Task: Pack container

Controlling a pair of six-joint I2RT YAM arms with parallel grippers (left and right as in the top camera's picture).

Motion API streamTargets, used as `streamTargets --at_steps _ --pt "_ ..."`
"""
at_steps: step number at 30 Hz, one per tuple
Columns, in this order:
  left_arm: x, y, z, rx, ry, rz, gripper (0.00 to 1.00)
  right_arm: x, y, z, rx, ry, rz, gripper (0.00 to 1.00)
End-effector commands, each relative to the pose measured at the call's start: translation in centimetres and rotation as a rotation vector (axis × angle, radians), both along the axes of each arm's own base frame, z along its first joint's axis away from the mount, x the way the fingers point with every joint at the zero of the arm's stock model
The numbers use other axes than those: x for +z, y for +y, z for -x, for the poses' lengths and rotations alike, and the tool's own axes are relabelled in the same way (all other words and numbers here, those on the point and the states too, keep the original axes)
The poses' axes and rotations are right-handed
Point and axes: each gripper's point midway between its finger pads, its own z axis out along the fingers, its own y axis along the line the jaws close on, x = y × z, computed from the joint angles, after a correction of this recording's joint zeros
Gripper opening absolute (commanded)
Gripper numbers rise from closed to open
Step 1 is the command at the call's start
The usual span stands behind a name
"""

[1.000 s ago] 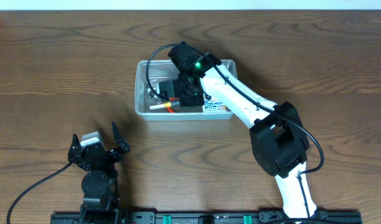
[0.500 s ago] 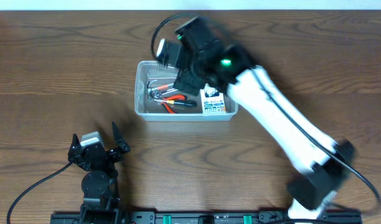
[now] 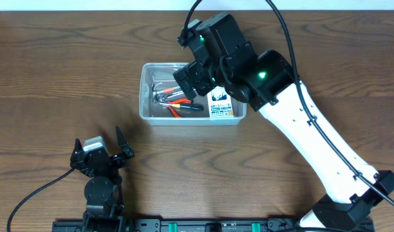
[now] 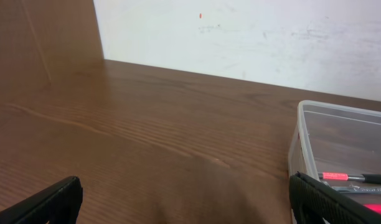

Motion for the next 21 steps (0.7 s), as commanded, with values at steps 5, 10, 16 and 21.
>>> streamTargets --at_steps 5,10,16,21 --pt "-1.6 0.3 0.2 0.016 0.046 -0.009 0.98 6.8 -7.2 0.3 -0.056 -0.161 -0.023 0.99" --pt "-1.6 0.3 0.2 0.016 0.046 -0.009 0.98 12.4 -14.3 2.9 -0.112 -0.324 -0.003 0.99" --pt "-1.6 0.3 0.2 0.016 0.046 -0.009 0.98 15.3 -23.3 9.2 -0.306 -0.466 0.004 0.99" --pt "-1.6 0.3 0.2 0.016 0.046 -0.009 0.98 9.3 -27.6 13.0 -0.461 -0.467 0.028 0.99"
